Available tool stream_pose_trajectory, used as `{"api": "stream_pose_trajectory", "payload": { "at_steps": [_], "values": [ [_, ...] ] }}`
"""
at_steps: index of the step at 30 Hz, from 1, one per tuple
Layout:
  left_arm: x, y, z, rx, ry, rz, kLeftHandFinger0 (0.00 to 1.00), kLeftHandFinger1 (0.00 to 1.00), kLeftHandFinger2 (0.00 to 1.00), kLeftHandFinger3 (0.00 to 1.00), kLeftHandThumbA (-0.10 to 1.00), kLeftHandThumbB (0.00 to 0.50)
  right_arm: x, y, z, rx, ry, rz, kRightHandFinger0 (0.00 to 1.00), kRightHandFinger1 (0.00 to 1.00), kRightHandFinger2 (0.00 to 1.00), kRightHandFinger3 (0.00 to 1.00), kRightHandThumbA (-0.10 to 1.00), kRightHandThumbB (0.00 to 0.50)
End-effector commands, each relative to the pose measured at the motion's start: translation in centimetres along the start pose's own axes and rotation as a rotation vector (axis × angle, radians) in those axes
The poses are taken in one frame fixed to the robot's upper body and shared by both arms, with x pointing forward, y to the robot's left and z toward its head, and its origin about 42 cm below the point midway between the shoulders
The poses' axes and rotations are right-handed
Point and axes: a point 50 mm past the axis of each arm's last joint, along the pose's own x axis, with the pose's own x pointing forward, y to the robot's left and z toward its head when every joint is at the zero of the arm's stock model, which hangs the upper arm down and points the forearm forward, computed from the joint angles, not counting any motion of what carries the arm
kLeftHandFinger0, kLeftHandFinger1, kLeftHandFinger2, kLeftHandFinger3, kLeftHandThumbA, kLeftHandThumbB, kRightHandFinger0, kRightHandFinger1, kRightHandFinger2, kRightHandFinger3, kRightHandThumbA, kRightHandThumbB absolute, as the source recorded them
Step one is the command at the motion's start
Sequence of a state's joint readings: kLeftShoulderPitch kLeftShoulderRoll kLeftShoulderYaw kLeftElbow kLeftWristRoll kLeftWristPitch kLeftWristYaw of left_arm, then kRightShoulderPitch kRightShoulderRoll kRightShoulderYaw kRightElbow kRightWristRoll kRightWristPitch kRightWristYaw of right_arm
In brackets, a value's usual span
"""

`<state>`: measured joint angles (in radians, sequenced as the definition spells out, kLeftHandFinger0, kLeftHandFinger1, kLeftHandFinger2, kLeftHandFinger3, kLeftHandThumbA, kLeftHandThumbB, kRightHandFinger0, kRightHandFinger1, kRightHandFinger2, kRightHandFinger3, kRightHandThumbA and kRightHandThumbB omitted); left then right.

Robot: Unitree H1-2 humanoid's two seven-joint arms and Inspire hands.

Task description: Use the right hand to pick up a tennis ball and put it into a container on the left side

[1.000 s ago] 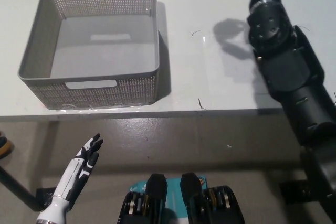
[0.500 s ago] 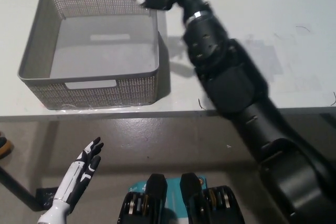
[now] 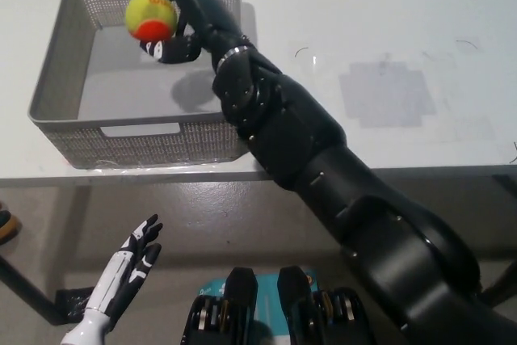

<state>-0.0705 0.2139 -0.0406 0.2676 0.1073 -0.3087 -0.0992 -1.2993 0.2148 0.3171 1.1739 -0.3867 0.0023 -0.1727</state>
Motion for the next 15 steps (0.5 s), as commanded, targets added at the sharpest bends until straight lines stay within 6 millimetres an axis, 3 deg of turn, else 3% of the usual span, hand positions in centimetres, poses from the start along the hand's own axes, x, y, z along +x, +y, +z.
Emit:
{"api": "stream_pose_trajectory", "payload": {
  "at_steps": [1, 5, 7, 8, 9, 10, 11, 12, 15],
  "values": [
    [0.4, 0.5, 1.0, 0.018, -0.064, -0.019, 1.00, 1.00, 1.00, 1.00, 0.91, 0.305, 1.1, -1.1, 4.4, -0.051, -0.136, -0.046, 0.00, 0.29, 0.62, 0.67, 0.60, 0.000],
    [0.6, 0.6, 1.1, 0.015, -0.070, -0.027, 1.00, 1.00, 1.00, 1.00, 0.90, 0.298, 1.1, -1.1, 3.9, -0.077, -0.127, -0.048, 0.01, 0.30, 0.62, 0.71, 0.61, 0.000],
    [0.7, 0.6, 1.1, 0.023, -0.074, -0.027, 1.00, 1.00, 1.00, 1.00, 0.91, 0.298, 1.1, -1.2, 3.7, -0.107, -0.127, -0.060, 0.00, 0.24, 0.52, 0.59, 0.69, 0.019],
    [0.7, 0.6, 1.1, 0.022, -0.072, -0.028, 1.00, 1.00, 1.00, 1.00, 0.91, 0.298, 1.1, -1.3, 3.7, -0.126, -0.125, -0.060, 0.05, 0.31, 0.61, 0.71, 0.72, 0.066],
    [0.7, 0.6, 1.2, 0.022, -0.072, -0.030, 1.00, 1.00, 1.00, 1.00, 0.90, 0.297, 1.2, -1.6, 3.6, -0.140, -0.119, -0.054, 0.37, 0.61, 0.84, 0.97, 0.84, 0.130],
    [0.6, 0.6, 1.2, 0.024, -0.070, -0.032, 1.00, 1.00, 1.00, 1.00, 0.90, 0.298, 1.2, -1.7, 3.6, -0.147, -0.121, -0.034, 0.59, 0.81, 1.00, 1.00, 0.87, 0.207],
    [0.6, 0.6, 1.2, 0.023, -0.070, -0.032, 1.00, 1.00, 1.00, 1.00, 0.90, 0.297, 1.3, -1.9, 3.6, -0.163, -0.121, -0.007, 0.85, 1.00, 1.00, 1.00, 0.91, 0.229],
    [0.6, 0.6, 1.2, 0.021, -0.072, -0.033, 1.00, 1.00, 1.00, 1.00, 0.90, 0.292, 1.3, -2.0, 3.6, -0.170, -0.122, 0.008, 1.00, 1.00, 1.00, 1.00, 0.94, 0.281],
    [0.6, 0.6, 1.3, 0.026, -0.072, -0.036, 1.00, 1.00, 1.00, 1.00, 0.90, 0.294, 1.3, -2.4, 3.3, -0.195, -0.123, 0.035, 1.00, 1.00, 1.00, 1.00, 1.00, 0.406]
  ]
}}
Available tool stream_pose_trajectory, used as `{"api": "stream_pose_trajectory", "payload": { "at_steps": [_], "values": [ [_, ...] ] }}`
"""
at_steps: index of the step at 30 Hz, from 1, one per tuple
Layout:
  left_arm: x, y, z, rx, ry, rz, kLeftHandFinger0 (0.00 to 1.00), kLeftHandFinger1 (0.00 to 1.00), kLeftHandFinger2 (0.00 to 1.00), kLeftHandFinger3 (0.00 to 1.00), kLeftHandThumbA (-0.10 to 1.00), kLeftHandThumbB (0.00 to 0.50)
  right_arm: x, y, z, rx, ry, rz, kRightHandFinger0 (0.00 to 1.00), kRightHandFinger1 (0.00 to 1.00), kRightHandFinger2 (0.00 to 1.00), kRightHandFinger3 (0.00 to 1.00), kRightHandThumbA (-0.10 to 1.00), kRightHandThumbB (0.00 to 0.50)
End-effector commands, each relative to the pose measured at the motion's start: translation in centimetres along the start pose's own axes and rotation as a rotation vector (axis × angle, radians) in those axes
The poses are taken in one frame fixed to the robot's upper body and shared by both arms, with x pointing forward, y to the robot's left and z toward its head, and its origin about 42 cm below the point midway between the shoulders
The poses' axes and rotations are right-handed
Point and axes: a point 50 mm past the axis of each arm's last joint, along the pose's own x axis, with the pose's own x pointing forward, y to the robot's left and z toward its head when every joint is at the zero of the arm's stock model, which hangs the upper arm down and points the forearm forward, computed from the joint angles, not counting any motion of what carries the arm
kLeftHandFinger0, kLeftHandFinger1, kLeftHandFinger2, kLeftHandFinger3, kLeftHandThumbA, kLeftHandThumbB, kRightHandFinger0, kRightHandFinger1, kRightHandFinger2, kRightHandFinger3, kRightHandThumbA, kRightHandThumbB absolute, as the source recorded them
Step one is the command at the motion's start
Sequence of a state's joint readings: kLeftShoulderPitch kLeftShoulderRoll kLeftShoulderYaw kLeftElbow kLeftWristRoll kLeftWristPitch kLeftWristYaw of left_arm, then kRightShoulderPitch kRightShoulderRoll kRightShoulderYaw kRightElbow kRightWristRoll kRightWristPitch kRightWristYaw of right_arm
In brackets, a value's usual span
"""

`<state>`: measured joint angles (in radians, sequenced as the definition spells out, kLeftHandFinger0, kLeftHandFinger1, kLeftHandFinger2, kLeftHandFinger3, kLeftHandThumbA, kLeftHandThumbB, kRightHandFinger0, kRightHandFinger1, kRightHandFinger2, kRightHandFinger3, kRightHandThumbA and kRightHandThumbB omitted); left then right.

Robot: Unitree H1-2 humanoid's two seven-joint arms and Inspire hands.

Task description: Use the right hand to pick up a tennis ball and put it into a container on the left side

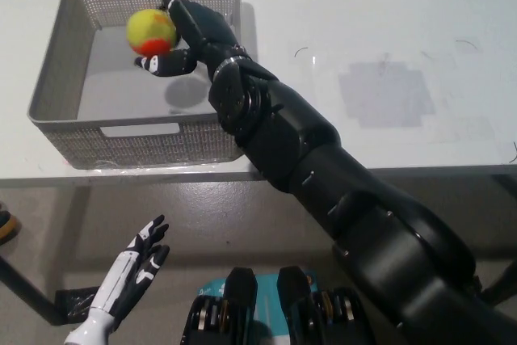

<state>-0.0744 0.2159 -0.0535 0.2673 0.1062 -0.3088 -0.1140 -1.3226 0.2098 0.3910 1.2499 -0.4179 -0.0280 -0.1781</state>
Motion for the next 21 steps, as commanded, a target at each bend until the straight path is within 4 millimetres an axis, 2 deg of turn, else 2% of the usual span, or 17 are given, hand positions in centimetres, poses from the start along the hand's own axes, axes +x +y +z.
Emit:
{"api": "stream_pose_trajectory", "payload": {
  "at_steps": [1, 5, 7, 9, 10, 11, 13, 16, 17, 18, 21],
  "values": [
    [0.4, 0.9, 1.1, 0.021, -0.066, -0.009, 1.00, 1.00, 1.00, 1.00, 0.90, 0.294, 1.1, -3.3, 3.6, -0.088, -0.118, -0.008, 1.00, 1.00, 1.00, 1.00, 1.00, 0.424],
    [0.5, 0.9, 1.2, 0.028, -0.065, -0.012, 1.00, 1.00, 1.00, 1.00, 0.90, 0.291, 1.0, -4.0, 3.6, -0.093, -0.140, -0.026, 1.00, 1.00, 1.00, 1.00, 1.00, 0.491],
    [0.7, 0.9, 1.2, 0.030, -0.070, -0.014, 1.00, 1.00, 1.00, 1.00, 0.90, 0.290, 0.9, -4.7, 3.6, -0.060, -0.166, -0.039, 1.00, 1.00, 1.00, 1.00, 1.00, 0.483],
    [0.8, 0.9, 1.2, 0.026, -0.076, -0.015, 1.00, 1.00, 1.00, 1.00, 0.90, 0.289, 0.4, -5.9, 3.7, -0.024, -0.194, -0.061, 1.00, 1.00, 1.00, 1.00, 1.00, 0.500],
    [0.9, 0.9, 1.2, 0.026, -0.080, -0.016, 1.00, 1.00, 1.00, 1.00, 0.89, 0.291, -0.1, -6.8, 3.9, -0.002, -0.222, -0.095, 1.00, 1.00, 1.00, 1.00, 1.00, 0.472],
    [0.9, 1.0, 1.3, 0.028, -0.082, -0.018, 1.00, 1.00, 1.00, 1.00, 0.90, 0.293, -0.9, -7.7, 4.1, 0.032, -0.254, -0.137, 1.00, 1.00, 1.00, 1.00, 1.00, 0.434],
    [0.8, 1.1, 1.4, 0.027, -0.083, -0.017, 1.00, 1.00, 1.00, 1.00, 0.90, 0.296, -2.5, -9.1, 4.2, 0.086, -0.306, -0.206, 1.00, 1.00, 1.00, 1.00, 1.00, 0.403],
    [0.9, 1.1, 1.5, 0.013, -0.080, -0.014, 1.00, 1.00, 1.00, 1.00, 0.90, 0.305, -6.0, -11.4, 2.8, 0.170, -0.376, -0.333, 1.00, 1.00, 1.00, 1.00, 1.00, 0.354],
    [0.8, 1.2, 1.6, 0.016, -0.079, -0.013, 1.00, 1.00, 1.00, 1.00, 0.90, 0.306, -7.7, -12.1, 2.1, 0.199, -0.396, -0.381, 1.00, 1.00, 1.00, 1.00, 1.00, 0.348],
    [0.8, 1.2, 1.7, 0.018, -0.078, -0.012, 1.00, 1.00, 1.00, 1.00, 0.90, 0.306, -8.6, -12.5, 1.6, 0.219, -0.414, -0.405, 1.00, 1.00, 1.00, 1.00, 1.00, 0.347],
    [0.6, 1.2, 1.7, 0.032, -0.091, -0.007, 1.00, 1.00, 1.00, 1.00, 0.91, 0.293, -13.9, -13.7, -1.8, 0.305, -0.433, -0.502, 1.00, 1.00, 1.00, 1.00, 1.00, 0.326]
  ]
}}
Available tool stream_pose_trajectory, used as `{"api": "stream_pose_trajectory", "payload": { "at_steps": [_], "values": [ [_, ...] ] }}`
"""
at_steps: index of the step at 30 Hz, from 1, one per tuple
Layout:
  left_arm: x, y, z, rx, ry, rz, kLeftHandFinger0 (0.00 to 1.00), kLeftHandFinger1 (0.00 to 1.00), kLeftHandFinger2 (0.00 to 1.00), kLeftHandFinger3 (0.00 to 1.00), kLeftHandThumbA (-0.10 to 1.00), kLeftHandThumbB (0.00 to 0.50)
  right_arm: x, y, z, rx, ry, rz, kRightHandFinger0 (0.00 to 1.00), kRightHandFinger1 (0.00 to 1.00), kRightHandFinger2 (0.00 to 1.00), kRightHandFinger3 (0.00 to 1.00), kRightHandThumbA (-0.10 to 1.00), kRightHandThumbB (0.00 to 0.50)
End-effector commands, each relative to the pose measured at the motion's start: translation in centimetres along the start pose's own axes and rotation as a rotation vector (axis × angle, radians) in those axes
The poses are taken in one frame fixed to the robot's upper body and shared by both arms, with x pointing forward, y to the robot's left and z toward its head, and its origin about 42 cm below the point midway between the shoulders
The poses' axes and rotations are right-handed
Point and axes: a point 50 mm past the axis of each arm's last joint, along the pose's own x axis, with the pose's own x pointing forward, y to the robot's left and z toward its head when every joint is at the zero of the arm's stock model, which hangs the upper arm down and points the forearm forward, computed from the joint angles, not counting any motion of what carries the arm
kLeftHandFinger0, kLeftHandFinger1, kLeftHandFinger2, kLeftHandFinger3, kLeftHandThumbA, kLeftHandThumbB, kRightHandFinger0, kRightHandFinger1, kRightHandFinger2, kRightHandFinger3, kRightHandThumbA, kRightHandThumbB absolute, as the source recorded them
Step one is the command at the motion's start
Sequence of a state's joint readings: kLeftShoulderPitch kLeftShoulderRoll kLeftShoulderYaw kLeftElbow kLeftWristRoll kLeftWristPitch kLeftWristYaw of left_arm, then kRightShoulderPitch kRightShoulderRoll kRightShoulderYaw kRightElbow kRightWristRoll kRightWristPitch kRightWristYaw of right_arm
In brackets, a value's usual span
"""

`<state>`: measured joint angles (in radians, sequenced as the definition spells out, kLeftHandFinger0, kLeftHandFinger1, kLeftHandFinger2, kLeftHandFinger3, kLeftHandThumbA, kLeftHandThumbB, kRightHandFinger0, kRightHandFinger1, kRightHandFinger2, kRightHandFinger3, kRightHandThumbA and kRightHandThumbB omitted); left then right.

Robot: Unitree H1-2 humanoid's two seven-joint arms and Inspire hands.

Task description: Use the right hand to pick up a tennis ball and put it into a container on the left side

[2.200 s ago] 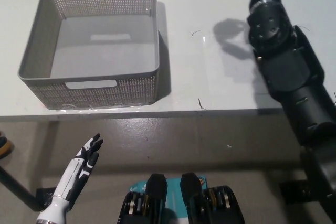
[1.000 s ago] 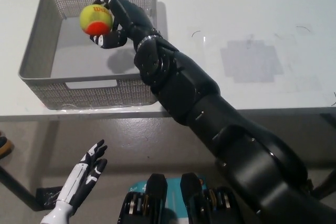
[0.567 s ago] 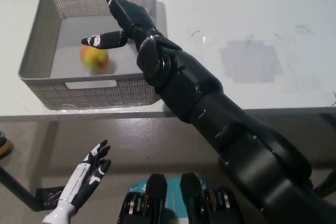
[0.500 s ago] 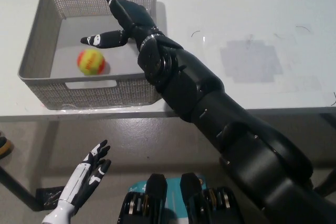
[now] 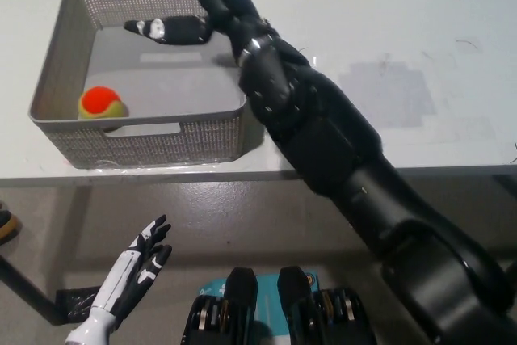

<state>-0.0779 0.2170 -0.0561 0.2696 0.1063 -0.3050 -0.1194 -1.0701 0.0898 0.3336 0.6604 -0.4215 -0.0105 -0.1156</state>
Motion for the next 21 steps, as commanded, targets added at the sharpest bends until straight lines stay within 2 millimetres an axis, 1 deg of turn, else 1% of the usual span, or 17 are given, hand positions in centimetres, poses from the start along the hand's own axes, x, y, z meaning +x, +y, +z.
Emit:
{"api": "stream_pose_trajectory", "payload": {
  "at_steps": [1, 2, 3, 4, 6, 8, 9, 10, 11, 13, 14, 15, 16, 17, 19, 20, 21],
  "values": [
    [0.4, 1.4, 1.7, 0.029, -0.093, 0.005, 1.00, 1.00, 1.00, 1.00, 0.90, 0.293, -9.2, -11.2, 1.4, 0.179, -0.234, -0.352, 1.00, 1.00, 1.00, 1.00, 1.00, 0.310],
    [0.3, 1.3, 1.6, 0.028, -0.091, 0.005, 1.00, 1.00, 1.00, 1.00, 0.90, 0.291, -10.0, -11.3, 1.0, 0.188, -0.233, -0.364, 1.00, 1.00, 1.00, 1.00, 1.00, 0.313],
    [0.3, 1.4, 1.6, 0.031, -0.093, 0.006, 1.00, 1.00, 1.00, 1.00, 0.91, 0.284, -11.5, -11.4, 0.1, 0.205, -0.230, -0.391, 1.00, 1.00, 1.00, 1.00, 1.00, 0.322],
    [0.2, 1.5, 1.5, 0.046, -0.090, 0.007, 1.00, 1.00, 1.00, 1.00, 0.92, 0.293, -13.9, -11.2, -1.1, 0.238, -0.211, -0.426, 1.00, 1.00, 1.00, 1.00, 1.00, 0.329],
    [0.3, 1.5, 1.5, 0.045, -0.088, 0.010, 1.00, 1.00, 1.00, 1.00, 0.93, 0.293, -16.8, -10.9, -2.6, 0.263, -0.197, -0.449, 1.00, 1.00, 1.00, 1.00, 1.00, 0.298],
    [0.2, 1.5, 1.4, 0.043, -0.086, 0.006, 1.00, 1.00, 1.00, 1.00, 0.93, 0.287, -18.9, -10.4, -3.6, 0.293, -0.183, -0.462, 1.00, 1.00, 1.00, 1.00, 1.00, 0.292],
    [0.2, 1.5, 1.3, 0.045, -0.086, 0.004, 1.00, 1.00, 1.00, 1.00, 0.94, 0.287, -20.4, -9.9, -4.4, 0.302, -0.171, -0.468, 1.00, 1.00, 1.00, 1.00, 1.00, 0.294],
    [0.1, 1.6, 1.2, 0.044, -0.080, 0.001, 1.00, 1.00, 1.00, 1.00, 0.94, 0.294, -21.4, -9.5, -5.0, 0.301, -0.158, -0.469, 1.00, 1.00, 1.00, 1.00, 1.00, 0.288],
    [0.0, 1.5, 1.2, 0.038, -0.072, 0.002, 1.00, 1.00, 1.00, 1.00, 0.94, 0.296, -23.0, -8.8, -6.1, 0.296, -0.128, -0.453, 1.00, 1.00, 1.00, 1.00, 1.00, 0.290],
    [-0.2, 1.6, 0.9, 0.041, -0.067, 0.003, 1.00, 1.00, 1.00, 1.00, 0.94, 0.293, -24.9, -7.7, -7.7, 0.298, -0.079, -0.419, 1.00, 1.00, 1.00, 1.00, 1.00, 0.265],
    [-0.5, 1.5, 0.8, 0.042, -0.063, 0.003, 1.00, 1.00, 1.00, 1.00, 0.94, 0.294, -26.4, -7.0, -8.8, 0.305, -0.046, -0.402, 1.00, 1.00, 1.00, 1.00, 1.00, 0.266],
    [-0.5, 1.5, 0.7, 0.042, -0.062, 0.002, 1.00, 1.00, 1.00, 1.00, 0.94, 0.295, -26.8, -6.8, -9.0, 0.306, -0.038, -0.399, 1.00, 1.00, 1.00, 1.00, 1.00, 0.266],
    [-0.6, 1.5, 0.7, 0.044, -0.058, 0.003, 1.00, 1.00, 1.00, 1.00, 0.94, 0.295, -27.7, -6.3, -9.7, 0.318, -0.013, -0.398, 1.00, 1.00, 1.00, 1.00, 1.00, 0.277],
    [-0.6, 1.5, 0.7, 0.049, -0.056, 0.003, 1.00, 1.00, 1.00, 1.00, 0.94, 0.294, -28.3, -6.0, -10.2, 0.327, 0.001, -0.395, 1.00, 1.00, 1.00, 1.00, 1.00, 0.270],
    [-0.5, 1.6, 0.6, 0.050, -0.053, 0.000, 1.00, 1.00, 1.00, 1.00, 0.95, 0.290, -30.1, -4.6, -11.9, 0.348, 0.046, -0.374, 1.00, 1.00, 1.00, 1.00, 1.00, 0.240],
    [-0.5, 1.6, 0.6, 0.051, -0.052, -0.001, 1.00, 1.00, 1.00, 1.00, 0.95, 0.289, -30.5, -4.2, -12.3, 0.353, 0.056, -0.366, 1.00, 1.00, 1.00, 1.00, 1.00, 0.240],
    [-0.5, 1.6, 0.6, 0.054, -0.053, -0.003, 1.00, 1.00, 1.00, 1.00, 0.96, 0.286, -31.1, -3.6, -12.8, 0.367, 0.080, -0.348, 1.00, 1.00, 1.00, 1.00, 1.00, 0.261]
  ]
}}
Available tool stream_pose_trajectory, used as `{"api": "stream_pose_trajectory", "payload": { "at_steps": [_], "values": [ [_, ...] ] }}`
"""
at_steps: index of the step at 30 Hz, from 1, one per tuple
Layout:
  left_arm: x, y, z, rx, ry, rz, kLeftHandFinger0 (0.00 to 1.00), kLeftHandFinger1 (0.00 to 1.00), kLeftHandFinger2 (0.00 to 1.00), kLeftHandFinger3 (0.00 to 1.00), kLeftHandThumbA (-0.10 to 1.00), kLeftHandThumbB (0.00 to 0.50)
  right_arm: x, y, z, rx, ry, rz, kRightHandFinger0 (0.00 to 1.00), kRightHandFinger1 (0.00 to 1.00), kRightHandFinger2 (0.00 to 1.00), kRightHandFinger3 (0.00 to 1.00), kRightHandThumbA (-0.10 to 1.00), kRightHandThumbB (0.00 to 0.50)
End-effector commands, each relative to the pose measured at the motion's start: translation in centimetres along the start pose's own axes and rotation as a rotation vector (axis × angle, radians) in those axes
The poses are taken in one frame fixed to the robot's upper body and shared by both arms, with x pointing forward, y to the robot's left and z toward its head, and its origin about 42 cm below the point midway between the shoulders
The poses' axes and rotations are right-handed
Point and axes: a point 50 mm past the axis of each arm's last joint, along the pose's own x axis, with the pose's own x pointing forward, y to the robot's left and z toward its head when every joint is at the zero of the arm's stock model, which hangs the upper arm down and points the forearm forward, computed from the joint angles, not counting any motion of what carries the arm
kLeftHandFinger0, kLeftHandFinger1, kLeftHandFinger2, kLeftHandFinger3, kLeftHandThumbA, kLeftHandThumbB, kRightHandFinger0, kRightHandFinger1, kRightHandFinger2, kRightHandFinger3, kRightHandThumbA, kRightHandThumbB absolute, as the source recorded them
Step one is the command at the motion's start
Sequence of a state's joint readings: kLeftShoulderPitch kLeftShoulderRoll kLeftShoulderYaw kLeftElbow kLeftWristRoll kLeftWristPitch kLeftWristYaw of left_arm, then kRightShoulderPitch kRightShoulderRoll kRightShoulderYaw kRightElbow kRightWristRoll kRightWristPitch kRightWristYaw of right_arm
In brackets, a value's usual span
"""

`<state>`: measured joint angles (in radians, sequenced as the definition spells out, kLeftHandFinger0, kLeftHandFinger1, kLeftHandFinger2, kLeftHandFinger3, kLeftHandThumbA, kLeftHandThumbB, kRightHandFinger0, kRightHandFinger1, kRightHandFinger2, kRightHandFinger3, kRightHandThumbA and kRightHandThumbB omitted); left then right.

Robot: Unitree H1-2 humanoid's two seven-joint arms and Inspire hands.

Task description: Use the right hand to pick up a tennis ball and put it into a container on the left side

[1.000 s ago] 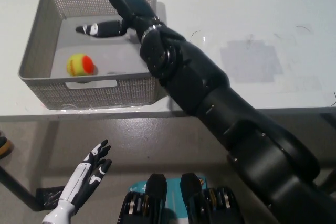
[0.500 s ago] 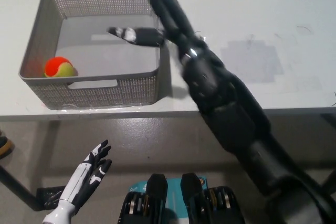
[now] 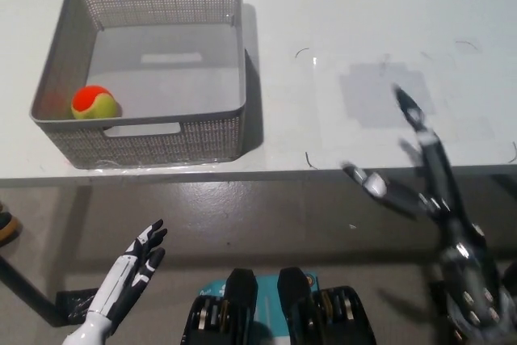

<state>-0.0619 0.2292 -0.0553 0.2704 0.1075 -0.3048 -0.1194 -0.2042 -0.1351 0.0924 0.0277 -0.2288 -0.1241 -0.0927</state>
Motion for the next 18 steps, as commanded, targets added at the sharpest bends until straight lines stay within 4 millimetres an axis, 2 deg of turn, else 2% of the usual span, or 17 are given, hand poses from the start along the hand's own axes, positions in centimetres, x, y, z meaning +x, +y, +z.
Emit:
{"api": "stream_pose_trajectory", "payload": {
  "at_steps": [1, 2, 3, 5, 6, 7, 9, 12, 14, 16, 18],
  "values": [
    [0.3, 1.3, 1.1, 0.046, -0.075, -0.002, 1.00, 1.00, 1.00, 1.00, 0.97, 0.293, -1.7, -0.6, 0.0, 0.154, -0.153, 0.008, 1.00, 1.00, 1.00, 1.00, 1.00, 0.253],
    [0.5, 1.4, 1.1, 0.047, -0.079, -0.003, 1.00, 1.00, 1.00, 1.00, 0.97, 0.295, -1.9, -0.5, -0.4, 0.154, -0.145, 0.010, 1.00, 1.00, 1.00, 1.00, 1.00, 0.250],
    [0.5, 1.4, 1.1, 0.048, -0.078, -0.002, 1.00, 1.00, 1.00, 1.00, 0.98, 0.291, -2.6, -0.1, -1.5, 0.170, -0.122, 0.028, 1.00, 1.00, 1.00, 1.00, 1.00, 0.224],
    [0.5, 1.4, 1.1, 0.048, -0.078, 0.000, 1.00, 1.00, 1.00, 1.00, 0.99, 0.281, -3.3, 0.7, -2.6, 0.209, -0.051, 0.033, 1.00, 1.00, 1.00, 1.00, 1.00, 0.269],
    [0.5, 1.4, 1.1, 0.049, -0.078, 0.000, 1.00, 1.00, 1.00, 1.00, 0.99, 0.281, -3.4, 0.7, -2.7, 0.213, -0.048, 0.034, 1.00, 1.00, 1.00, 1.00, 1.00, 0.270],
    [0.5, 1.5, 1.1, 0.045, -0.086, 0.003, 1.00, 1.00, 1.00, 1.00, 1.00, 0.266, -3.9, 1.3, -3.7, 0.232, -0.016, 0.042, 1.00, 1.00, 1.00, 1.00, 1.00, 0.259],
    [0.5, 1.5, 1.1, 0.034, -0.089, 0.007, 1.00, 1.00, 1.00, 1.00, 1.00, 0.262, -4.3, 1.6, -4.3, 0.239, 0.002, 0.053, 1.00, 1.00, 1.00, 1.00, 1.00, 0.259],
    [0.3, 1.3, 1.0, -0.004, -0.087, 0.026, 1.00, 1.00, 1.00, 1.00, 1.00, 0.244, -5.9, 2.4, -5.5, 0.234, 0.057, 0.092, 1.00, 1.00, 1.00, 1.00, 1.00, 0.234],
    [0.4, 1.1, 1.0, -0.019, -0.089, 0.034, 1.00, 1.00, 1.00, 1.00, 1.00, 0.240, -6.3, 2.4, -5.9, 0.230, 0.063, 0.101, 1.00, 1.00, 1.00, 1.00, 1.00, 0.216],
    [0.2, 1.0, 0.9, -0.035, -0.085, 0.047, 1.00, 1.00, 1.00, 1.00, 1.00, 0.232, -6.7, 2.6, -6.3, 0.235, 0.084, 0.110, 1.00, 1.00, 1.00, 1.00, 1.00, 0.228],
    [-0.3, 0.8, 0.8, -0.054, -0.088, 0.084, 1.00, 1.00, 1.00, 1.00, 0.99, 0.209, -7.0, 2.9, -6.6, 0.272, 0.113, 0.139, 1.00, 1.00, 1.00, 1.00, 1.00, 0.219]
  ]
}}
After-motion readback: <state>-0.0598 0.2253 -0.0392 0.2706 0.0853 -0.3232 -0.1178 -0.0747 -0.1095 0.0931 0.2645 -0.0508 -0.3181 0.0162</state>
